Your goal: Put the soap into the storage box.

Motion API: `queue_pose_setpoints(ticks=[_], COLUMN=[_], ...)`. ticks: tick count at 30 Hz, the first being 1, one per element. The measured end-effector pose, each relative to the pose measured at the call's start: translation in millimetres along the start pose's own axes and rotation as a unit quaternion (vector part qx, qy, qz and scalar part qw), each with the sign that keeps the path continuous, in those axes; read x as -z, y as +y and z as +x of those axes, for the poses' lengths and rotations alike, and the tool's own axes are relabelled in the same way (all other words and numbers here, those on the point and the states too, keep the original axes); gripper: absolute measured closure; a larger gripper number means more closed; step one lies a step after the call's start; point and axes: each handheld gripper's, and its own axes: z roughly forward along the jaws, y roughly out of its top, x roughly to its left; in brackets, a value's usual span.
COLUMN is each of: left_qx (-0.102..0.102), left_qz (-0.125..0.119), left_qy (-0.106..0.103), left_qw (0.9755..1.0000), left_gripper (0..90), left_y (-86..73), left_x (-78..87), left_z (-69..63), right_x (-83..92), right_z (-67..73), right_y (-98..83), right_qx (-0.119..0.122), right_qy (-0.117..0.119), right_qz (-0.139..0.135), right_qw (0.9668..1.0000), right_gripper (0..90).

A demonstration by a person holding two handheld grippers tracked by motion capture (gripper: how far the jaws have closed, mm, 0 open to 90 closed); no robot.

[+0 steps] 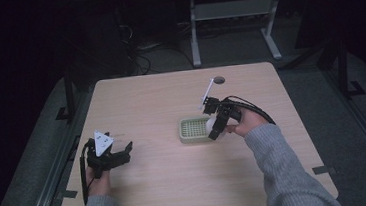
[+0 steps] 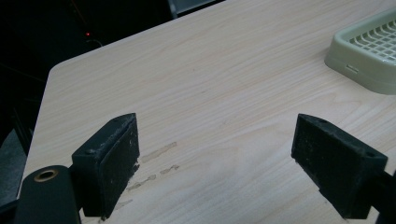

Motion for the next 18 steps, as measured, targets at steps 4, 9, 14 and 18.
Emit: queue_pose_setpoints(ticks=[4,9,14,18], left_qx=[-0.001,0.001,-0.001,-0.003], left_qz=[0.0,-0.002,-0.004,-0.002], left_qy=[0.0,-0.001,-0.001,-0.002], left_qw=[1.0,1.0,1.0,1.0], left_gripper=[14.8,14.8,14.8,14.8], left_y=[0.0,0.1,0.3,0.5], left_x=[-0.3,-0.6,-0.3,-0.2], left_z=[-0.1,-0.8,-1.2,-1.5], right_x=[1.1,0.9,-0.9,-3.5], right_z=[-1.6,-1.5,-3.6,-6.4], right_y=[3.9,8.6,13.1,14.6], right_qx=[0.0,0.002,0.003,0.0], right_qy=[0.0,-0.001,0.002,0.004], right_qz=[-0.001,0.003,0.0,0.0], right_qw=[1.0,1.0,1.0,1.0], right_gripper=[23.1,23.2,23.2,23.2])
